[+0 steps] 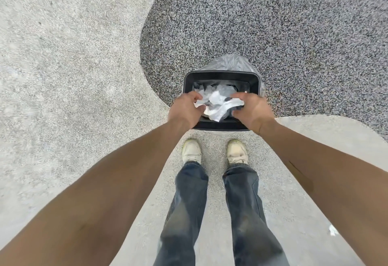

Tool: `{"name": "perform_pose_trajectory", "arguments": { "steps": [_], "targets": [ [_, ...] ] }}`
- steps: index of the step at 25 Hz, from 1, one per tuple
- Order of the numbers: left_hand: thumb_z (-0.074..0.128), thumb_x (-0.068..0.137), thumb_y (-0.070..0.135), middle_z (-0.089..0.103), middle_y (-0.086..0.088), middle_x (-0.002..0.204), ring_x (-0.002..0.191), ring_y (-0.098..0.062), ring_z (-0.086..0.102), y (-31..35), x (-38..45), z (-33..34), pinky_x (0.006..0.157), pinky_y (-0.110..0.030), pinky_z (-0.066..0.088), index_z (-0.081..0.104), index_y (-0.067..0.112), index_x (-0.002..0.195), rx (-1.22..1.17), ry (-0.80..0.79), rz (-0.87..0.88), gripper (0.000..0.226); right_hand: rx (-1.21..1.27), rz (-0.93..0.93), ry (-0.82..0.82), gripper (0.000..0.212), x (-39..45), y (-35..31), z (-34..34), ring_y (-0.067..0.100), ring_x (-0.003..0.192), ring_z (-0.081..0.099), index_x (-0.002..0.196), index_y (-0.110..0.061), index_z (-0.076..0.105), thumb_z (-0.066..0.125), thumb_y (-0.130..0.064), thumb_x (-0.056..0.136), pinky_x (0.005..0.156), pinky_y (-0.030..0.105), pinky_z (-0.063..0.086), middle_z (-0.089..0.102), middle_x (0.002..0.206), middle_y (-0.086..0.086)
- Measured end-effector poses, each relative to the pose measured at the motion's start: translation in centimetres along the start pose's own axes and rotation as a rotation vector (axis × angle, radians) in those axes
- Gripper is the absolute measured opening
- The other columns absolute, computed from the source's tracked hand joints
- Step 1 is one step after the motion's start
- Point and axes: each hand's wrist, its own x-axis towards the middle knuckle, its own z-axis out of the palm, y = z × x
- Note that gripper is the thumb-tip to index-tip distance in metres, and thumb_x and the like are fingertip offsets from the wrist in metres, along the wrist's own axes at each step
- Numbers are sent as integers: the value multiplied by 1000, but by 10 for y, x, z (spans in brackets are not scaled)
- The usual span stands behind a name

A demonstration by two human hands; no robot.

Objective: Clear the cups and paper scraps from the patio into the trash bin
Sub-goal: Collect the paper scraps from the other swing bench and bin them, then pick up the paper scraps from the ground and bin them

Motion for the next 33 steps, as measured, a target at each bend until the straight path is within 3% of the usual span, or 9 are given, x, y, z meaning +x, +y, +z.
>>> {"name": "perform_pose_trajectory", "arguments": {
  "steps": [2, 6, 10, 15, 17, 19, 22, 26, 33],
  "targets": [
    [65, 91, 29, 61, -2, 128, 108, -20, 61, -1, -6, -3, 92, -33, 51, 60, 22, 124, 10, -2, 1, 34, -6, -2, -13, 48, -8, 2, -4, 18, 68, 57, 131, -29, 55, 64, -14, 86, 58, 22, 45, 65, 110, 8],
    [66, 91, 29, 62, 0, 128, 105, -19, 62, 5, -27, -19, 91, -35, 53, 59, 23, 124, 7, 6, 20, 35, -24, 2, -4, 53, -28, 2, -24, 8, 56, 54, 135, -30, 49, 65, -17, 86, 39, 17, 35, 60, 111, 7],
    [66, 90, 30, 61, -1, 128, 91, -16, 65, 26, -63, -58, 75, -30, 54, 59, 25, 124, 12, 61, 84, 35, -28, -27, 47, 44, -70, -5, -62, 13, 62, 59, 130, -31, 51, 63, -24, 88, 42, 20, 40, 58, 110, 7],
    [66, 89, 34, 55, -1, 125, 94, -16, 60, 68, -117, -130, 81, -32, 52, 54, 26, 128, 257, 79, 269, 41, 3, -15, 162, 61, -133, -14, -135, 14, 88, 61, 141, -36, 40, 67, -30, 86, 60, 22, 51, 50, 133, 2],
    [67, 88, 37, 53, 2, 129, 99, -17, 59, 87, -145, -156, 90, -34, 51, 49, 27, 135, 427, 69, 326, 52, 43, -8, 239, 62, -169, -14, -162, 19, 105, 58, 140, -39, 39, 67, -36, 85, 79, 32, 54, 48, 137, 1],
    [68, 86, 40, 50, 3, 135, 99, -15, 61, 109, -172, -178, 97, -37, 49, 44, 30, 139, 478, 78, 368, 59, 45, 5, 296, 65, -207, -12, -182, 22, 122, 50, 140, -42, 36, 67, -44, 82, 97, 45, 45, 45, 142, -1],
    [68, 84, 45, 45, 1, 143, 85, -8, 61, 153, -215, -202, 94, -34, 50, 41, 34, 141, 476, 68, 454, 64, 25, 42, 362, 71, -265, 3, -211, 23, 129, 45, 141, -43, 32, 64, -56, 79, 107, 52, 35, 41, 147, -1],
    [63, 78, 64, 33, 2, 155, 126, -17, 51, 220, -259, -204, 112, -53, 34, 32, 38, 145, 557, 72, 646, 79, 21, 142, 537, 73, -340, 51, -247, 27, 134, 38, 143, -40, 32, 58, -64, 80, 107, 52, 36, 39, 150, 2],
    [63, 71, 71, 32, 10, 155, 140, -11, 33, 341, -343, -125, 118, -52, 17, 29, 41, 146, 595, 38, 983, 88, 146, 432, 779, 74, -499, 183, -251, 23, 137, 34, 143, -45, 32, 54, -71, 77, 105, 47, 38, 39, 149, -6]
  ]
}}
